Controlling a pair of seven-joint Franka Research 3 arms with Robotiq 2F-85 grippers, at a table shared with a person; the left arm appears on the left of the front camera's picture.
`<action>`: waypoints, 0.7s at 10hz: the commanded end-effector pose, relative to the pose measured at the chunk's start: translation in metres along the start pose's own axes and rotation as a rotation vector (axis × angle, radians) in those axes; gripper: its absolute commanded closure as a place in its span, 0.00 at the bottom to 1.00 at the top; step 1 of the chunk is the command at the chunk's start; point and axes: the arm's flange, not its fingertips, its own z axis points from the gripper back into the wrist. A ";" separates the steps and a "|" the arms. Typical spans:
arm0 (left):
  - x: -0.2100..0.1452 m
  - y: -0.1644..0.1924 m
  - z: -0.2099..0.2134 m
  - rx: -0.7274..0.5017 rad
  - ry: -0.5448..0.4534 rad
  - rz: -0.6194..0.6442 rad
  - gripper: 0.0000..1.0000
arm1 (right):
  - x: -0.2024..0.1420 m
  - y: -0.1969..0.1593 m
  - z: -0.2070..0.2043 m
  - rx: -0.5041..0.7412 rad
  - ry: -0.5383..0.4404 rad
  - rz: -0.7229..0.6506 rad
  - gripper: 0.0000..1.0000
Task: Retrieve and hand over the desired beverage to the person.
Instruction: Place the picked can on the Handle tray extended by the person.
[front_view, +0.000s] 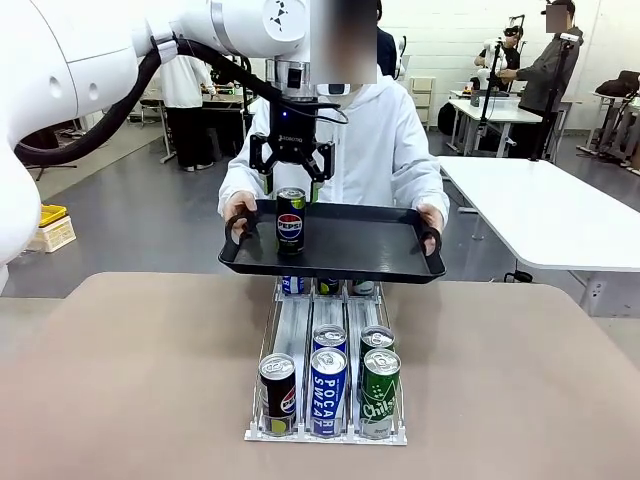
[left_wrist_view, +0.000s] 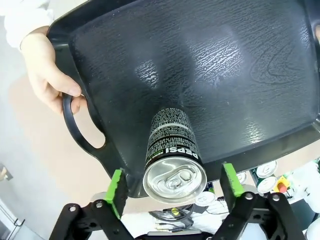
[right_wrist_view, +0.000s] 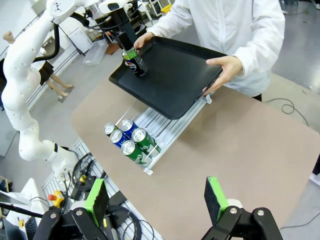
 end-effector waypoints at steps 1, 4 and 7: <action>0.006 0.001 0.010 -0.006 -0.004 -0.017 0.00 | 0.002 0.000 -0.002 0.030 -0.022 0.015 0.00; -0.002 0.000 0.018 -0.014 -0.017 -0.030 0.00 | 0.002 0.000 -0.002 0.030 -0.022 0.015 0.00; -0.088 0.013 0.057 -0.042 -0.131 -0.180 0.00 | 0.002 0.000 -0.002 0.030 -0.022 0.015 0.00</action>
